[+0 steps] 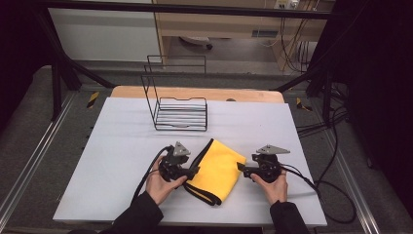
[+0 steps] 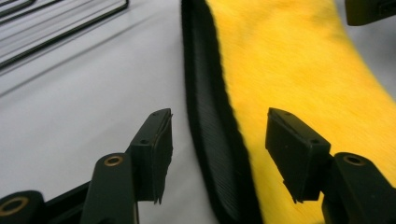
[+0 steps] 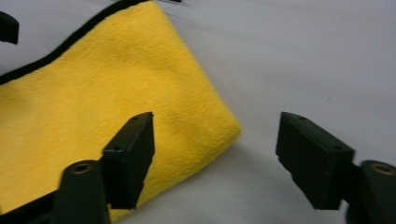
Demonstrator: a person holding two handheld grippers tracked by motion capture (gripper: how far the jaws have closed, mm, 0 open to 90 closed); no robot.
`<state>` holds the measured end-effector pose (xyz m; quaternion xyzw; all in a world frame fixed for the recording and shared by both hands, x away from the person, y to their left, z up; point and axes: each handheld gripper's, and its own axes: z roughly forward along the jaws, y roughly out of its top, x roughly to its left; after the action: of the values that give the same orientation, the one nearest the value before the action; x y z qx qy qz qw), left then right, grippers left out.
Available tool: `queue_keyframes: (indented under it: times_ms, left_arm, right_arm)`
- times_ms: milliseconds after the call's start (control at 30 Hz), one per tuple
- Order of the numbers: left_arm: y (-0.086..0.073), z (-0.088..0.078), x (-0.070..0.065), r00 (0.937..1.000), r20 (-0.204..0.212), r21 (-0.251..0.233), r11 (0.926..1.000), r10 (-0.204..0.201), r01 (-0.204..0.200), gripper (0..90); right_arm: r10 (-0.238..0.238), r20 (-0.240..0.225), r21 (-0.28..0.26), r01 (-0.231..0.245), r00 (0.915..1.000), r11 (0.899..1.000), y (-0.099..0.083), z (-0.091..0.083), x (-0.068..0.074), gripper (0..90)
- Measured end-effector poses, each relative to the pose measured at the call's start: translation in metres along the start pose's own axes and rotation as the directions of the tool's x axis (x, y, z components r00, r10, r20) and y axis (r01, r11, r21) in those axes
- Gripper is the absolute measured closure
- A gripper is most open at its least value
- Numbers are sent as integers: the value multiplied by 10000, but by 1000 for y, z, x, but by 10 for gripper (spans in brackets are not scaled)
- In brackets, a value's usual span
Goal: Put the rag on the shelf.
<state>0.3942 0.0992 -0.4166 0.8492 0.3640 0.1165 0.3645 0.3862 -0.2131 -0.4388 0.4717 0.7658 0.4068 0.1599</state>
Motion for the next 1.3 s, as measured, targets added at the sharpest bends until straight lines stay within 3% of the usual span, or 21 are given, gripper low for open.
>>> queue_keyframes:
  times_ms: [67, 100, 167, 200, 233, 300, 400, 567, 667, 767, 833, 867, 1033, 1100, 1300]
  left_arm:
    - [2, 4, 4, 9997, 203, 133, 9999, -99, 96, 419]
    - [4, 7, 7, 9994, 298, 277, 9995, -170, 162, 439]
    - [2, 12, 8, 9993, 361, 610, 9981, 48, -70, 455]
    - [-2, 13, 6, 9981, 603, 825, 9964, 117, -166, 462]
    - [-2, 13, 6, 9981, 603, 825, 9964, 117, -166, 470]
    - [-11, 12, 4, 9947, 1030, 1096, 9939, 27, -141, 479]
    - [-17, 10, 4, 9936, 1126, 1115, 9937, 21, -147, 488]
    - [-25, 12, 2, 9904, 1364, 933, 9956, -211, 83, 534]
    - [-29, 11, 0, 9905, 1342, 712, 9972, -307, 213, 577]
    - [-29, 9, -1, 9874, 1503, 749, 9964, -496, 387, 701]
    - [-29, 7, -6, 9905, 1309, 686, 9971, -425, 337, 748]
    - [-28, 6, -9, 9920, 1211, 678, 9973, -368, 288, 760]
    - [-33, -4, -20, 9927, 1073, 658, 9967, -549, 480, 767]
    - [-38, -9, -24, 9914, 925, 453, 9950, -924, 885, 759]
    - [-45, -10, -29, 9942, 597, 225, 9959, -893, 881, 716]
  right_arm:
    - [59, 138, 49, -60, 9999, 10000, 1, 1, -1, 342]
    - [3, 270, 81, -5, 9996, 10000, 2, 6, -2, 416]
    - [-39, 439, 141, 33, 9990, 9999, 3, 9, -3, 455]
    - [45, 462, 301, -59, 9989, 9995, 5, 14, -5, 528]
    - [66, 495, 397, -86, 9988, 9992, 5, 15, -5, 548]
    - [204, 451, 630, -232, 9988, 9977, 5, 19, -5, 580]
    - [298, 350, 707, -322, 9989, 9970, 4, 21, -5, 625]
    - [921, 63, 932, -923, 9957, 9914, 5, 26, -3, 750]
    - [796, -84, 936, -784, 9968, 9925, 7, 26, -2, 818]
    - [665, -186, 933, -645, 9976, 9936, 10, 27, -3, 841]
    - [578, -206, 868, -559, 9981, 9947, 11, 28, -3, 843]
    - [292, -208, 816, -274, 9994, 9963, 16, 32, -2, 845]
    - [-341, -469, 652, 371, 9983, 9972, 27, 46, 2, 845]
    - [-774, -763, 498, 813, 9941, 9954, 36, 58, 6, 845]
    - [-1350, -1358, 157, 1384, 9815, 9903, 47, 80, 14, 840]
